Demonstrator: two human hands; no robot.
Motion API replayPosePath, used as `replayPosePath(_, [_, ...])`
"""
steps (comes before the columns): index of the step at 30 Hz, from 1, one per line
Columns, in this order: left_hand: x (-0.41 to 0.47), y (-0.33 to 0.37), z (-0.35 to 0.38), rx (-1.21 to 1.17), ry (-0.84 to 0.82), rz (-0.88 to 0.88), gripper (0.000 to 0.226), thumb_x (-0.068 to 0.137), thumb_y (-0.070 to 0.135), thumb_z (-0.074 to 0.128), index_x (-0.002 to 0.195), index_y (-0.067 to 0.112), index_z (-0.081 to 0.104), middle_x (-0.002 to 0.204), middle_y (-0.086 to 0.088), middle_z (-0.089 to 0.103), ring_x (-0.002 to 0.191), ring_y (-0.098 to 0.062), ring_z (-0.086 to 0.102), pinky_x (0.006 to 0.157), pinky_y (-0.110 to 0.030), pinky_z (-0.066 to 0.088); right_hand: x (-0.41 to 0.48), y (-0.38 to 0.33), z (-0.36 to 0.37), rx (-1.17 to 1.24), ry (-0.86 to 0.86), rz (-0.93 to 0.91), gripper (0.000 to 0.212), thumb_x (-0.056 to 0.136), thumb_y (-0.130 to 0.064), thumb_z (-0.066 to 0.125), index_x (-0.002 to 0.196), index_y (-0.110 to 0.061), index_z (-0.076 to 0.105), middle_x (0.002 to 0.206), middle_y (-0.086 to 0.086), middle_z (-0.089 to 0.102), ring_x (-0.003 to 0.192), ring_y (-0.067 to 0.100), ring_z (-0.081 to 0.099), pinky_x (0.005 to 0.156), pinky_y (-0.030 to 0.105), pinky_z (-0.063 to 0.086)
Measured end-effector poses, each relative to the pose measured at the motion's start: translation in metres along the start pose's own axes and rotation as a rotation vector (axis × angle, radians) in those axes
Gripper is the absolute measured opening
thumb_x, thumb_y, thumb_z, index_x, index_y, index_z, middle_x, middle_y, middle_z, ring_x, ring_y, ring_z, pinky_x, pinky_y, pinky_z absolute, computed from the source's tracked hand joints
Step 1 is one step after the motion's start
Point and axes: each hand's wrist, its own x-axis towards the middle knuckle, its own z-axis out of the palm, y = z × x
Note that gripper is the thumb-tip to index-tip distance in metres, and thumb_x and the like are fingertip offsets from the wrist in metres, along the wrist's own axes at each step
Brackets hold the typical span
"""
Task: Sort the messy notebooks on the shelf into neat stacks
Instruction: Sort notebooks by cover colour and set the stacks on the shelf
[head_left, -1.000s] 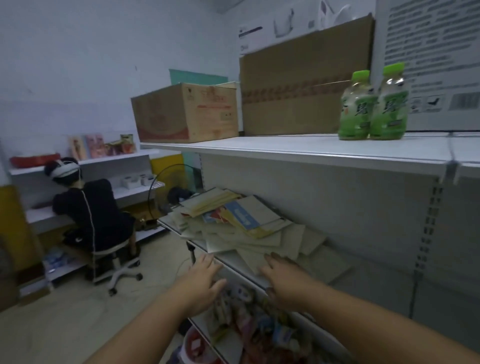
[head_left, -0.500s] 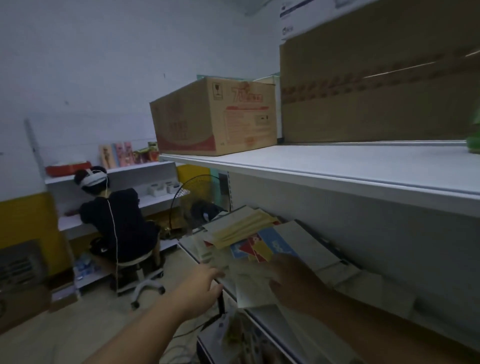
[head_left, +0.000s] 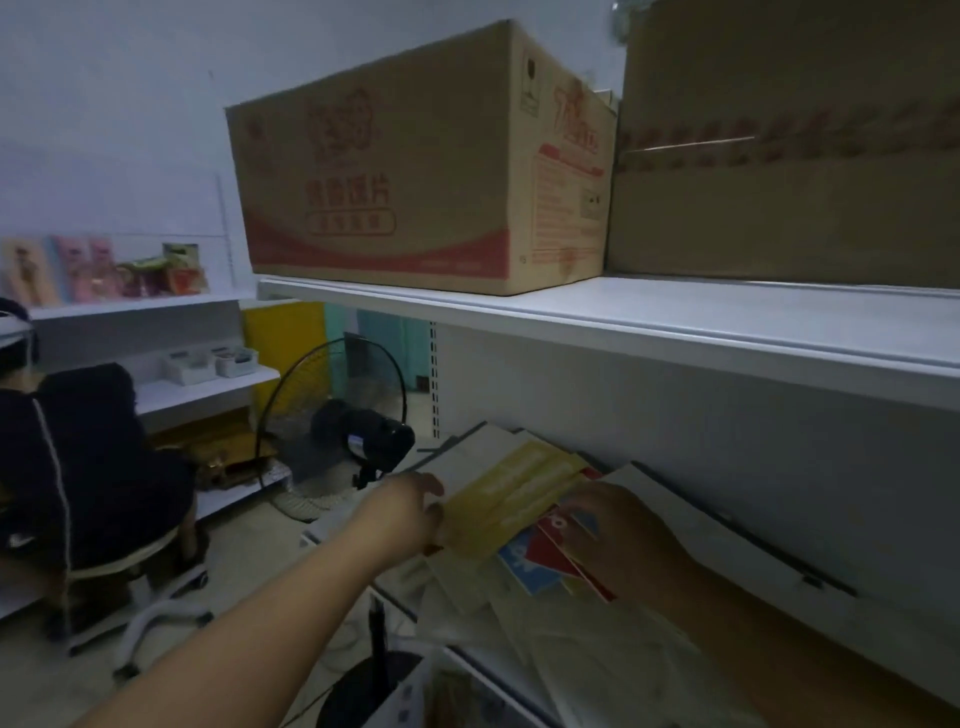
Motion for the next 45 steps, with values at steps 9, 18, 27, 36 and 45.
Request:
replayPosePath(9, [0.084, -0.043, 0.004, 0.094, -0.15, 0.015, 0.081, 0.078, 0.051, 0.067, 0.145, 0.023, 0.029, 0.137, -0.002, 0.051, 0.121, -0.023, 0.052, 0.092, -0.03, 0.046, -0.012, -0.001, 0.024, -0.238, -0.074, 0.298, 0.064, 0.085, -0.055, 0.027, 0.125, -0.012, 0.052, 0.125, 0.006, 0.053, 0.113, 0.023, 0.051, 0.091, 0.031, 0.04])
replayPosePath(18, [0.101, -0.047, -0.003, -0.002, -0.211, 0.019, 0.091, 0.065, 0.047, 0.079, 0.138, 0.012, 0.039, 0.129, -0.008, 0.052, 0.108, -0.025, 0.058, 0.085, -0.033, 0.054, -0.011, -0.03, 0.039, -0.116, 0.201, 0.376, 0.019, 0.091, -0.027, 0.047, 0.097, -0.017, 0.061, 0.099, 0.001, 0.053, 0.097, 0.019, 0.052, 0.083, 0.03, 0.045])
replayPosePath(27, [0.091, -0.058, -0.003, -0.688, -0.135, -0.1, 0.025, 0.089, 0.01, 0.058, 0.114, 0.01, 0.053, 0.108, -0.009, 0.061, 0.085, -0.023, 0.058, 0.074, -0.034, 0.05, 0.018, -0.083, 0.057, 1.277, 0.146, 0.773, 0.008, 0.092, -0.001, 0.05, 0.087, -0.007, 0.051, 0.087, 0.013, 0.053, 0.083, 0.024, 0.053, 0.074, 0.026, 0.053])
replayPosePath(36, [0.079, -0.112, -0.007, -1.381, -0.125, -0.214, 0.041, 0.093, 0.0, 0.045, 0.132, 0.015, 0.044, 0.124, -0.013, 0.056, 0.111, -0.037, 0.055, 0.079, -0.056, 0.054, 0.034, -0.09, 0.053, 1.604, 0.224, 1.043, 0.023, 0.096, 0.0, 0.041, 0.114, 0.007, 0.054, 0.113, 0.029, 0.058, 0.103, 0.036, 0.057, 0.096, 0.042, 0.046])
replayPosePath(45, [0.07, -0.121, -0.007, -1.336, -0.203, -0.231, 0.04, 0.094, 0.001, 0.045, 0.13, 0.019, 0.044, 0.115, -0.01, 0.059, 0.101, -0.029, 0.057, 0.071, -0.038, 0.051, 0.055, -0.087, 0.057, 1.577, 0.156, 1.024, 0.012, 0.09, -0.004, 0.056, 0.081, 0.003, 0.059, 0.066, 0.014, 0.06, 0.052, 0.017, 0.06, 0.039, 0.024, 0.053])
